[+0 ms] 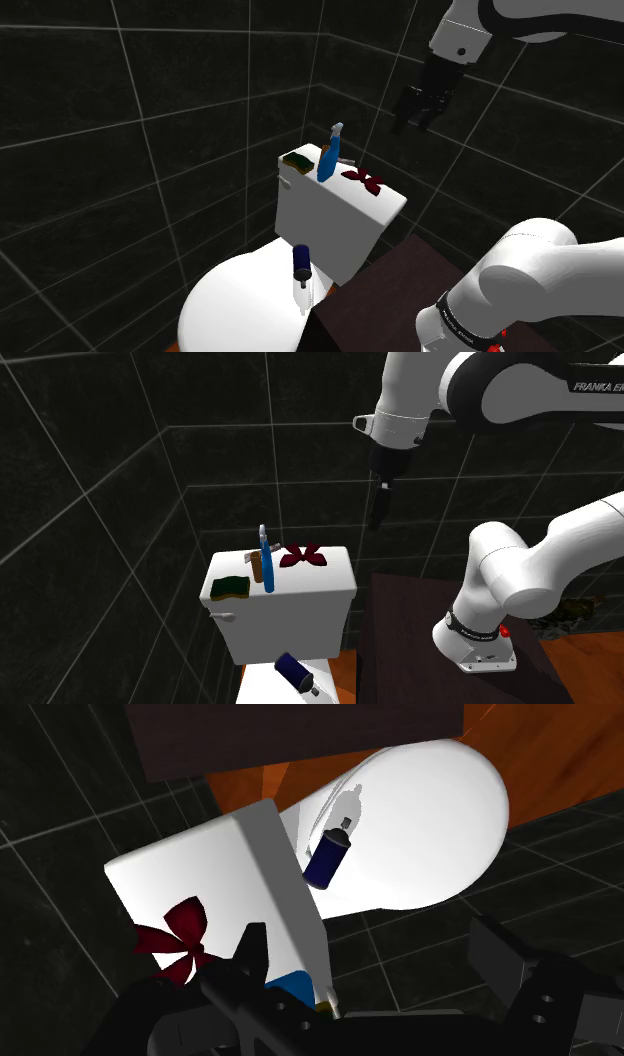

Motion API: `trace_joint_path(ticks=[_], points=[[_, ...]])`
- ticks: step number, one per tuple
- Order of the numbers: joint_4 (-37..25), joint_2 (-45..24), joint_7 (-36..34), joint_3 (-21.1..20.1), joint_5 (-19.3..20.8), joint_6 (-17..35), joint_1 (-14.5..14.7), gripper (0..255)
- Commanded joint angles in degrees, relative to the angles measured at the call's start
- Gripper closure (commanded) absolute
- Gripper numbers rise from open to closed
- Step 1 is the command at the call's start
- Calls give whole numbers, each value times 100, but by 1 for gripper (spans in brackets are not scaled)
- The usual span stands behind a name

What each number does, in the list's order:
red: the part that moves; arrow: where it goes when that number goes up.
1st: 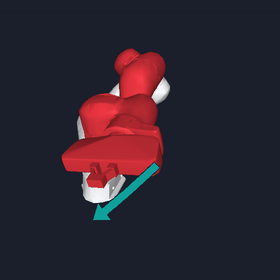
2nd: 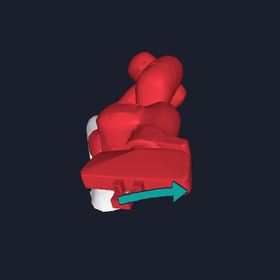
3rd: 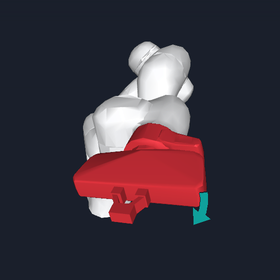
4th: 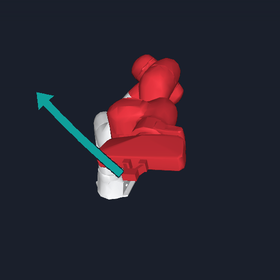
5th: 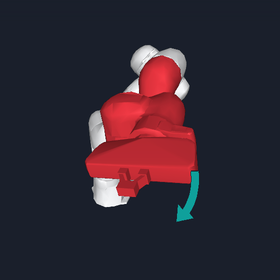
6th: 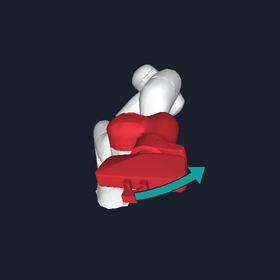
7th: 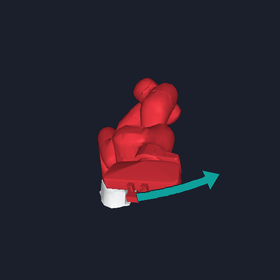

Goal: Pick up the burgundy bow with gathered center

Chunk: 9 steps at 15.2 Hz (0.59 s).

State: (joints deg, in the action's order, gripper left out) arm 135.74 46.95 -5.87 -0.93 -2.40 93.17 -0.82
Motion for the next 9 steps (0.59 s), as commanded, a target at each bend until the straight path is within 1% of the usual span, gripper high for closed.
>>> trace_joint_path(ticks=[1, 5, 9], points=[[0, 0, 0, 0, 0, 0, 0, 0], [568, -136, 178, 203, 171, 765, -141, 0], [1026, -419, 352, 419, 337, 1573, -296, 0]])
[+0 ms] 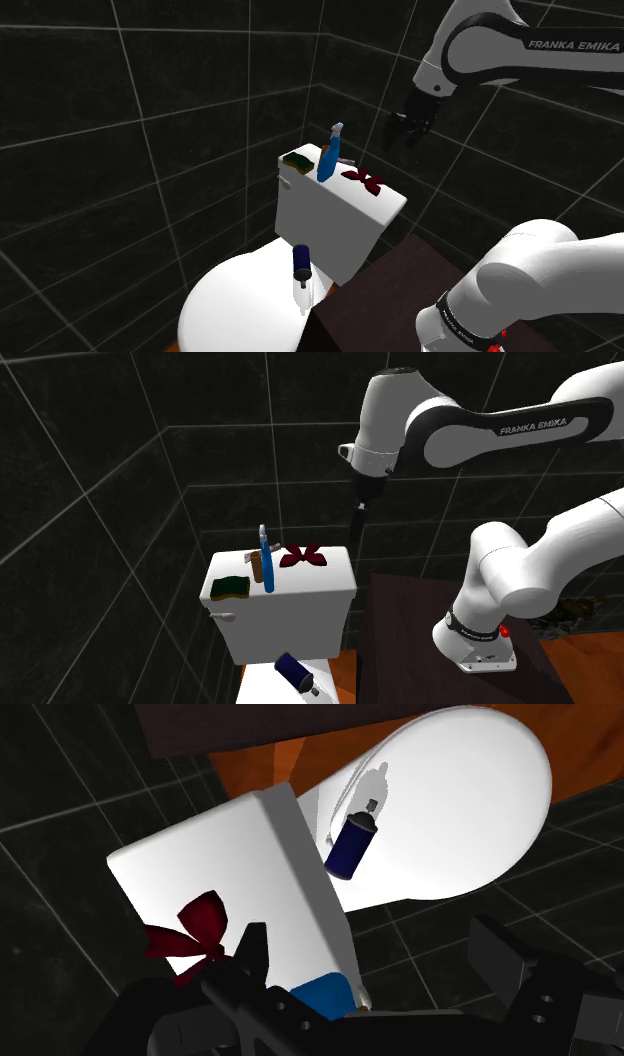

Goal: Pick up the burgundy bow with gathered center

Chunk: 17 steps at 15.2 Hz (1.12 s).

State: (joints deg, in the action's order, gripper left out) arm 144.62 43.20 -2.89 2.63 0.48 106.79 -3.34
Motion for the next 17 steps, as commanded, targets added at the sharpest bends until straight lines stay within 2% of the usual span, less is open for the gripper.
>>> trace_joint_path(ticks=[1, 11, 17], points=[[235, -139, 96, 120, 89, 420, -83, 0], [748, -1630, 545, 740, 381, 2611, -422, 0], [631, -2915, 943, 1156, 267, 3891, -490, 0]])
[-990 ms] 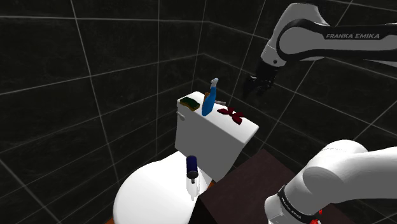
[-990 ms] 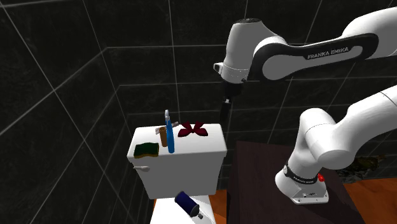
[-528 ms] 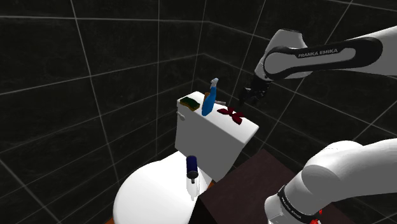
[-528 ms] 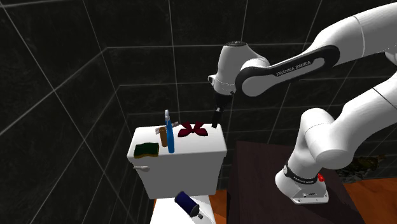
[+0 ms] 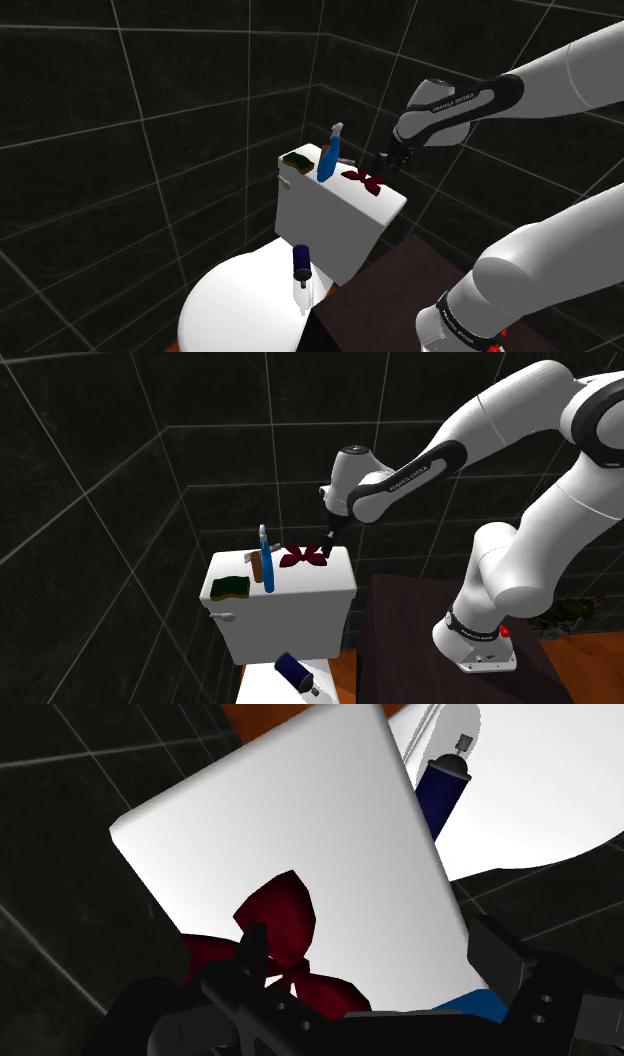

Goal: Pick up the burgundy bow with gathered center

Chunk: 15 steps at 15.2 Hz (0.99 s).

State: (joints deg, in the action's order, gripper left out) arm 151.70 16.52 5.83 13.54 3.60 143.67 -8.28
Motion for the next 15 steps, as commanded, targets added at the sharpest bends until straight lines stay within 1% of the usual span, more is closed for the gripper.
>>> trace_joint_path(ticks=[1, 4, 7, 8, 15], points=[[-126, -480, 166, 138, -112, 401, 9, 0], [-330, -1200, 537, 336, -452, 954, 41, 0], [-614, -1942, 1076, 433, -1042, 1422, 28, 0], [-682, -2094, 1203, 422, -1186, 1505, 1, 0], [-702, -2680, 1710, 163, -1849, 2031, -142, 0]])
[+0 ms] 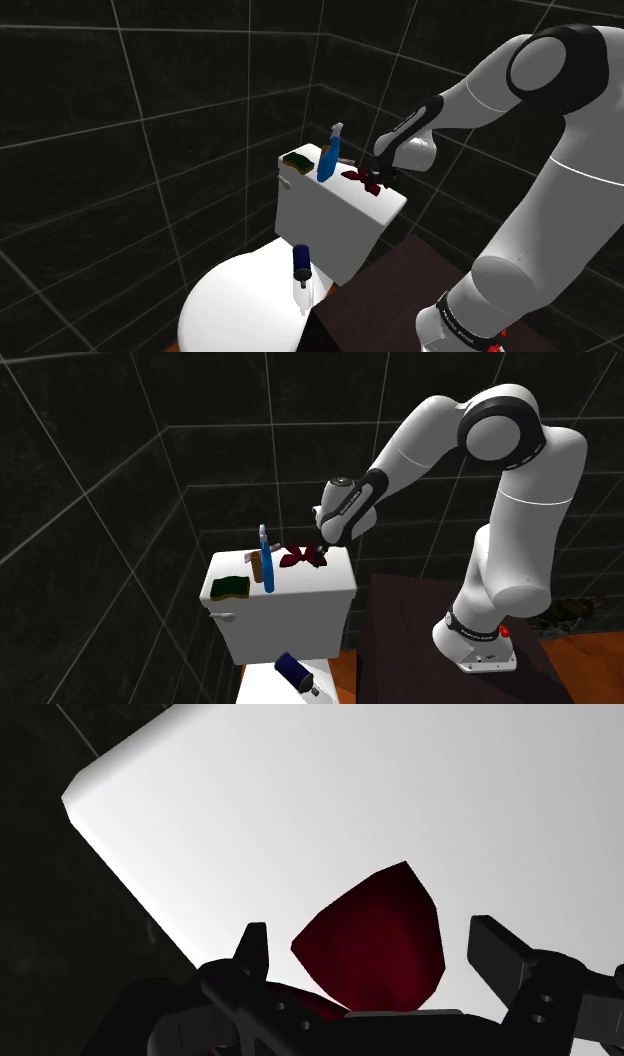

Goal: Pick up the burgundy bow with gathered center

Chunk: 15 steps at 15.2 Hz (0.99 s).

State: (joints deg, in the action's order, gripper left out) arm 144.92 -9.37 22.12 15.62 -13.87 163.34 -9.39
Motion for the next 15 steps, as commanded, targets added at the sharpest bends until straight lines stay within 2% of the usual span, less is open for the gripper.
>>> trace_joint_path(ticks=[1, 2, 3, 12, 15], points=[[-30, -140, 126, -77, -160, 106, -52, 0], [-29, -140, 125, -80, -158, 106, -55, 0], [-19, -132, 120, -78, -154, 109, -51, 255], [-29, -140, 125, -80, -159, 106, -55, 255], [-8, 115, -103, 76, 136, -113, 47, 255]])
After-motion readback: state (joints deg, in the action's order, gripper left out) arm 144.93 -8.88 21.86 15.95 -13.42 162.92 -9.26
